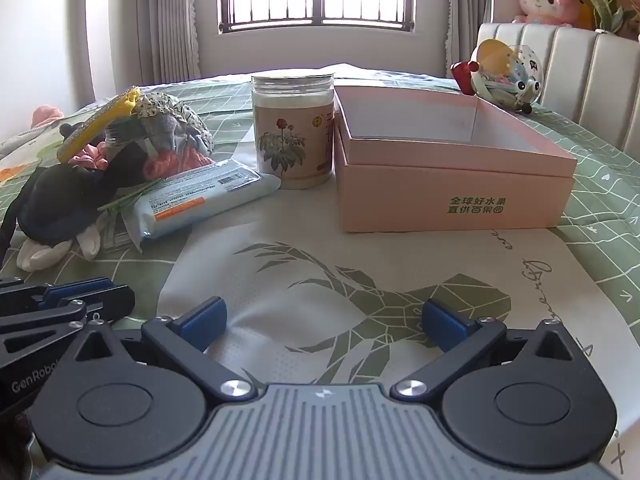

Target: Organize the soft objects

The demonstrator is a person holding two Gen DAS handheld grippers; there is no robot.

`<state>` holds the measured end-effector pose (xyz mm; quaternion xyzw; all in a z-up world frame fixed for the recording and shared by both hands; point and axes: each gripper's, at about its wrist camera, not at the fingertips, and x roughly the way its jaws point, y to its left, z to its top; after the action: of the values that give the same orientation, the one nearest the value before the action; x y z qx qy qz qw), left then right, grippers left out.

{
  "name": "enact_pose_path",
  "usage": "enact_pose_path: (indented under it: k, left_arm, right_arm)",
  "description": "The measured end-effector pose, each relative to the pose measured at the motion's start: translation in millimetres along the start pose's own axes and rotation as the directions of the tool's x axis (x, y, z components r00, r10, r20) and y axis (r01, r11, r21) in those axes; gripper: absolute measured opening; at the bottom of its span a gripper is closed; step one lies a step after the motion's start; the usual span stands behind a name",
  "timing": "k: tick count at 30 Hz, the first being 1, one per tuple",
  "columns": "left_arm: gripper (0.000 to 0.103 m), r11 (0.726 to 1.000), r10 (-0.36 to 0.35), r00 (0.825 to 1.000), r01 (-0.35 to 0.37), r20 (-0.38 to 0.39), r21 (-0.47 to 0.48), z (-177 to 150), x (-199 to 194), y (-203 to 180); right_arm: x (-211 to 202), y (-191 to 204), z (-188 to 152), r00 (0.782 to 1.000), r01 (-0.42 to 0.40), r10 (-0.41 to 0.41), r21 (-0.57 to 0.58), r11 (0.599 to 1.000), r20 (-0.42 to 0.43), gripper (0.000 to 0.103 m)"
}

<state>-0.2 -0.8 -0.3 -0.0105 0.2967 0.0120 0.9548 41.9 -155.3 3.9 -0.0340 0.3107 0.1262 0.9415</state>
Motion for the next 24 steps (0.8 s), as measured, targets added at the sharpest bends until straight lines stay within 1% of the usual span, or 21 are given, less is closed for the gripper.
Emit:
enact_pose_path:
  k: [24]
  left_arm:
    - [0.017, 1.0, -0.005, 1.0, 0.005, -0.005, -0.009, 0.2, 0.0, 0.3]
  right_arm:
    - [-0.8, 0.3, -0.6, 1.0, 0.0, 0.0, 0.0, 1.0, 0.0, 0.103]
